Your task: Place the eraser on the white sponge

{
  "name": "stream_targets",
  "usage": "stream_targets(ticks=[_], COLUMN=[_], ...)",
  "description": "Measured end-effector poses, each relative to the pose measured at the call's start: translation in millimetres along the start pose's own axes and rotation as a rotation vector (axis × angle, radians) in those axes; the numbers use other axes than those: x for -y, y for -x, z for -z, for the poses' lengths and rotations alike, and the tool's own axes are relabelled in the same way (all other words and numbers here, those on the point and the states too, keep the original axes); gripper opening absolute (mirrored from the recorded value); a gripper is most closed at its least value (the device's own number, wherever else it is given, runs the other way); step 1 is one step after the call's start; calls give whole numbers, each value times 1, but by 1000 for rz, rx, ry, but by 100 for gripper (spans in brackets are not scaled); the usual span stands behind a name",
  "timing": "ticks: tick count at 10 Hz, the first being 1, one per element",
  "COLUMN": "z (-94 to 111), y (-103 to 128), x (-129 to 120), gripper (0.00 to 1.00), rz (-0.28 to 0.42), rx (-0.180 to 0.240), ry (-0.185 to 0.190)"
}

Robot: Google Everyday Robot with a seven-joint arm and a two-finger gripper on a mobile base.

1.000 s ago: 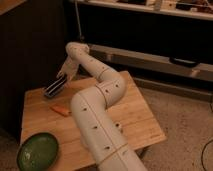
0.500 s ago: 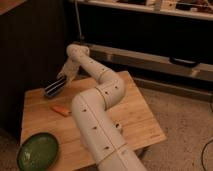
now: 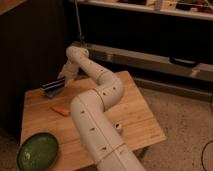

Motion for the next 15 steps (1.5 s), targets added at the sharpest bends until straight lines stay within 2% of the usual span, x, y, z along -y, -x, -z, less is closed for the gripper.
stream_targets(ticks=[9,10,12,15], z=[0,0,0,0], y=[0,0,0,0], x=[0,0,0,0], gripper=[0,3,18,48], rz=[0,0,1,1], rx=[1,1,1,1], ry=[-1,-1,0,-1])
